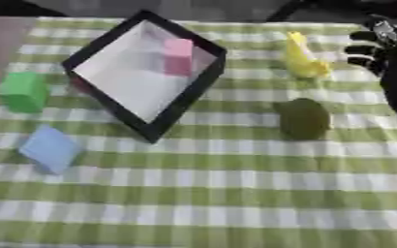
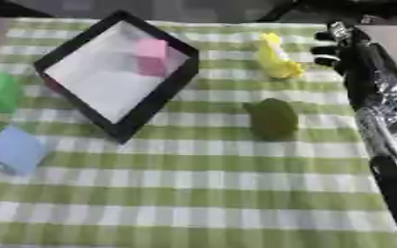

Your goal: Pick up objects on the table and place them in the box.

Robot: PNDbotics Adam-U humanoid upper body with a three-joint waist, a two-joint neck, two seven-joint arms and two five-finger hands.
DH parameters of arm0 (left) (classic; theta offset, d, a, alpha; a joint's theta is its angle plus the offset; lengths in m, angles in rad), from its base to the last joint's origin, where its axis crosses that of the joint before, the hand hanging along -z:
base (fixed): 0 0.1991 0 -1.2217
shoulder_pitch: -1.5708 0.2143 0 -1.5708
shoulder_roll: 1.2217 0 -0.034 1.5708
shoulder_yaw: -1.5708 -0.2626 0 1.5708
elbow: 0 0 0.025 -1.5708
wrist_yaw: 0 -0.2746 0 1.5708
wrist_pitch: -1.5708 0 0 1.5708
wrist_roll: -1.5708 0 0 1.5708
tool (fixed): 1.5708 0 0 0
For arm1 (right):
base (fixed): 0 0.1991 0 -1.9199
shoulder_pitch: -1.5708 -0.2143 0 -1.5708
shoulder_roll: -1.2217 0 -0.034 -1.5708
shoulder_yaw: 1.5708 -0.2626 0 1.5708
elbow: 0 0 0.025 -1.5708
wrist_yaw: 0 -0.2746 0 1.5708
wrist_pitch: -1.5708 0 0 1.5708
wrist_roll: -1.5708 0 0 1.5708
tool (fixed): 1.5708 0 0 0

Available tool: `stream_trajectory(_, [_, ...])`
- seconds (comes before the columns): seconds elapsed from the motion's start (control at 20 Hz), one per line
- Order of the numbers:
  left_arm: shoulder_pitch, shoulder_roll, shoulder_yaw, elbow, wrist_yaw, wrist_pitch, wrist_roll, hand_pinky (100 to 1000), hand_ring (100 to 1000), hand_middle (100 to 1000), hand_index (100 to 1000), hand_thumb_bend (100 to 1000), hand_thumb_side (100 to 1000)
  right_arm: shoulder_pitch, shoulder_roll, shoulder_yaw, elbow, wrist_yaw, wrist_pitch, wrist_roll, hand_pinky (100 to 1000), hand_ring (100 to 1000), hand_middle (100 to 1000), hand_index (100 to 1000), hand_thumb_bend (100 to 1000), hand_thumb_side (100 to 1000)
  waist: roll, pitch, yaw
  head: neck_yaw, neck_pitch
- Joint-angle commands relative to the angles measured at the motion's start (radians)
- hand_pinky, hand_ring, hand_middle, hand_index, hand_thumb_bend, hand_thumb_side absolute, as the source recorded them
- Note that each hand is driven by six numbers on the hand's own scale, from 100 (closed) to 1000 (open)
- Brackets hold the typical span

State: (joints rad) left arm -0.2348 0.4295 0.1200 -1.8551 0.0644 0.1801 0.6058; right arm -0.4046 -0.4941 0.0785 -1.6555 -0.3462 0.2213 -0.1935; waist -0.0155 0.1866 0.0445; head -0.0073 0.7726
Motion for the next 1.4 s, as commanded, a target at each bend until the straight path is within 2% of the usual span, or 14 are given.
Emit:
stream_trajectory(0.05, [-0.005, 0.012, 0.012, -0.015, -0.005, -0.004, 0.001, 805, 593, 770, 830, 375, 526, -0.011, -0.025, -0.012, -0.01, 0.004, -0.002, 0.002, 795, 744, 745, 885, 100, 737, -0.001, -0.026, 0.001, 0.003, -0.003])
stream_trajectory(0.45, [-0.01, 0.038, 0.009, -0.008, -0.014, 0.003, -0.008, 804, 593, 769, 831, 363, 518, -0.011, -0.028, -0.012, -0.009, 0.004, -0.003, 0.003, 795, 744, 745, 885, 100, 738, 0.0, -0.027, 0.0, 0.0, -0.003])
stream_trajectory(0.7, [-0.038, 0.143, -0.016, 0.015, -0.076, 0.041, -0.088, 801, 598, 772, 835, 344, 473, -0.011, -0.035, -0.011, -0.008, 0.006, -0.003, 0.005, 795, 744, 745, 885, 100, 739, 0.004, -0.029, 0.0, -0.002, -0.003])
stream_trajectory(0.85, [-0.059, 0.237, -0.036, 0.026, -0.154, 0.061, -0.192, 796, 610, 775, 838, 361, 425, -0.011, -0.041, -0.01, -0.008, 0.007, -0.003, 0.006, 796, 744, 745, 885, 100, 737, 0.007, -0.03, -0.001, -0.004, -0.003])
stream_trajectory(1.0, [-0.066, 0.366, -0.059, 0.039, -0.227, 0.075, -0.325, 795, 631, 786, 851, 396, 416, -0.009, -0.049, -0.01, -0.007, 0.009, -0.004, 0.007, 796, 744, 744, 885, 100, 739, 0.012, -0.031, -0.001, -0.008, -0.003])
stream_trajectory(1.2, [-0.061, 0.521, -0.098, 0.043, -0.271, 0.08, -0.525, 793, 667, 797, 867, 450, 437, -0.009, -0.055, -0.006, -0.006, 0.012, -0.002, 0.01, 795, 742, 743, 884, 100, 740, 0.019, -0.03, 0.001, -0.013, -0.003])
stream_trajectory(1.4, [-0.051, 0.622, -0.14, 0.018, -0.266, 0.048, -0.718, 792, 701, 800, 869, 470, 484, -0.011, -0.061, -0.004, -0.006, 0.015, -0.002, 0.013, 795, 741, 742, 884, 100, 739, 0.022, -0.03, 0.001, -0.017, -0.003])
